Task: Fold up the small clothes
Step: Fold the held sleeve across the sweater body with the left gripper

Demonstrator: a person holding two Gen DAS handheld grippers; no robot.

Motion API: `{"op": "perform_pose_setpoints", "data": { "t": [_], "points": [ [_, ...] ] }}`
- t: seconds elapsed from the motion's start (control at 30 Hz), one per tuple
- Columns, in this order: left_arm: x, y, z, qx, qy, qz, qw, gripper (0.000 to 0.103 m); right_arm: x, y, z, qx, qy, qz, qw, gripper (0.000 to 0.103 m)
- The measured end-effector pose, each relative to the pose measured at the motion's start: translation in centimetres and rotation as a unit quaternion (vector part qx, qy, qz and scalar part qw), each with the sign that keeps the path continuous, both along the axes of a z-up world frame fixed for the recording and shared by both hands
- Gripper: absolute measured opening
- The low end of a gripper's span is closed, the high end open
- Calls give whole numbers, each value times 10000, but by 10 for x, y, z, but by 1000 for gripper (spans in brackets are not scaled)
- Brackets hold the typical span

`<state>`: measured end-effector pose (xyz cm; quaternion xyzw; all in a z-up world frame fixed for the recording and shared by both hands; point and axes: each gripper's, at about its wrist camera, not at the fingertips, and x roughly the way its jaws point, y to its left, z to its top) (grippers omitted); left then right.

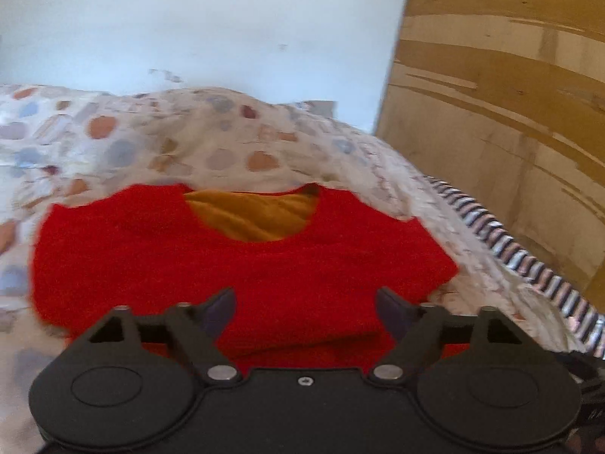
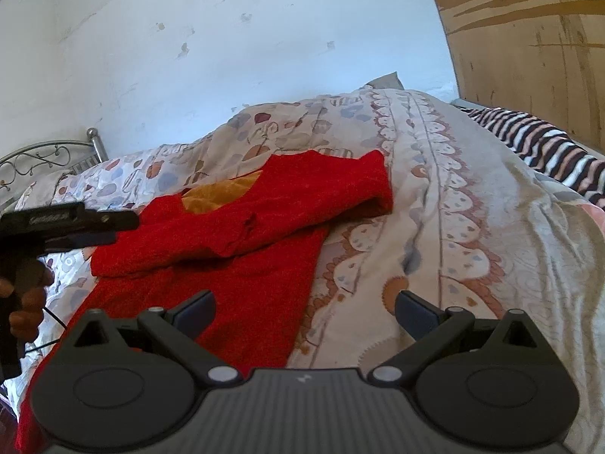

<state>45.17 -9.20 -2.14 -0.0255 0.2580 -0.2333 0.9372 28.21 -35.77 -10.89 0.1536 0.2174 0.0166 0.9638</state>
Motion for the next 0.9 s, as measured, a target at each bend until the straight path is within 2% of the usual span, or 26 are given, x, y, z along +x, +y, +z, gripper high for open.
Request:
{"op": "perform_pose_setpoints", "data": {
  "t": [0.1,0.17,0.3,0.43,0.53,0.67,0.77,0.87,0.9],
  "points": [
    [-1,25,2,196,30,551,9983,93,12,5,6,-70,-92,135,9998,103],
    [-1,45,3,367,52,1048,9938,99,26,11,11,-174,-108,268,9994,103],
    [5,89,3,843,71,1968,9768,102,60,25,20,-457,-24,393,9982,103],
    [20,125,-14,1722,29,2477,9534,102,97,40,26,-692,40,402,9968,103],
    [31,137,-31,2135,65,2473,9451,102,123,47,25,-722,110,387,9966,103],
    [47,133,-54,2394,38,2122,9474,100,145,59,22,-721,88,497,9961,103],
    [59,119,-66,2597,-236,1931,9459,99,155,67,16,-798,131,584,9950,103],
    [69,112,-66,2569,-462,1979,9448,96,160,73,6,-898,245,625,9937,103],
    [74,113,-64,2471,-470,2024,9464,91,161,74,2,-909,278,635,9934,103]
  ]
}}
